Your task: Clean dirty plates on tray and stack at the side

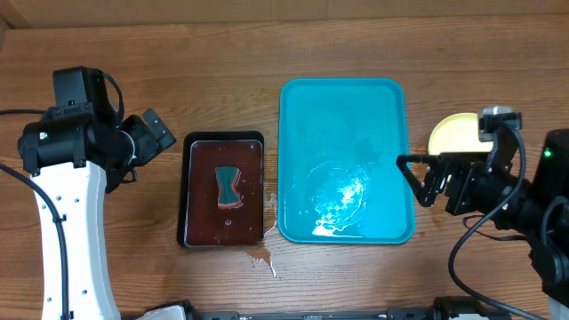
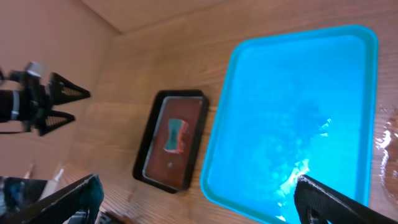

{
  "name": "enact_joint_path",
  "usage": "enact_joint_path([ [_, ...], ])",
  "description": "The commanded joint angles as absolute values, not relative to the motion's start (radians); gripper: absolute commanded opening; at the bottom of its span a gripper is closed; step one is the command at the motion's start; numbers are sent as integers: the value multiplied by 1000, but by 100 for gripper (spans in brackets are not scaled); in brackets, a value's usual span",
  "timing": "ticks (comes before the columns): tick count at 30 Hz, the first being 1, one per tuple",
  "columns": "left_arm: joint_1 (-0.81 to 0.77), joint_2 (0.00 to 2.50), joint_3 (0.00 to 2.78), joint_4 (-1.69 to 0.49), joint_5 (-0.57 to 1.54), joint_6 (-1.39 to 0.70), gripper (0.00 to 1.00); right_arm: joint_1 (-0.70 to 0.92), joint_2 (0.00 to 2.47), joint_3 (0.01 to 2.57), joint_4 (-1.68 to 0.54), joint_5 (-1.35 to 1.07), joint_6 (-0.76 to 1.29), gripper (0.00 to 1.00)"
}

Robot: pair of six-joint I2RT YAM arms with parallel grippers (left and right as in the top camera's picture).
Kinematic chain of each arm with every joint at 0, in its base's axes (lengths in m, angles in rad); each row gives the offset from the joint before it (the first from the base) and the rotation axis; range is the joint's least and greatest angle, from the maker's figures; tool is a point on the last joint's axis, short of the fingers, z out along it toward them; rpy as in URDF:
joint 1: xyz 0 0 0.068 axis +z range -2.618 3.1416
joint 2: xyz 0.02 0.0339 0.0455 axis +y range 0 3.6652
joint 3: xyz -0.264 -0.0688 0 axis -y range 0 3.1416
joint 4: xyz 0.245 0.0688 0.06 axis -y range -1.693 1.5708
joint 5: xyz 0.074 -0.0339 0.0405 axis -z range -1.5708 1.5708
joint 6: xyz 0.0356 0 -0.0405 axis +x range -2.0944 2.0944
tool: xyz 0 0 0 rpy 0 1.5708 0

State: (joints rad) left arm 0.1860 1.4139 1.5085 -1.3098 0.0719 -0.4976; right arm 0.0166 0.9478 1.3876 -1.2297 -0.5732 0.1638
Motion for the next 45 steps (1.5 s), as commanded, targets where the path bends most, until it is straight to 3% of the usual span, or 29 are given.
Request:
enact_joint_path([
  [1,189,1419,1521,-1308,78,-482,100,35,941,1402,-1224,-474,147,100],
  [7,189,1419,1521,-1308,78,-482,100,84,844,1374,-1106,-218,92,100],
  [15,189,1419,1521,-1308,78,-482,100,83,506,1066,-840,-53,92,100],
  [24,189,1419,1521,-1308,78,-482,100,83,190,619,-759,-46,100,100],
  [32,189,1419,1521,-1308,78,-482,100,83,12,263,-444,-54,104,100],
  [43,189,1419,1521,-1308,78,-482,100,84,3,3,-54,-52,104,100],
  [45,189,1419,1521,-1308,78,-482,100,84,3,7,-68,-45,103,100],
])
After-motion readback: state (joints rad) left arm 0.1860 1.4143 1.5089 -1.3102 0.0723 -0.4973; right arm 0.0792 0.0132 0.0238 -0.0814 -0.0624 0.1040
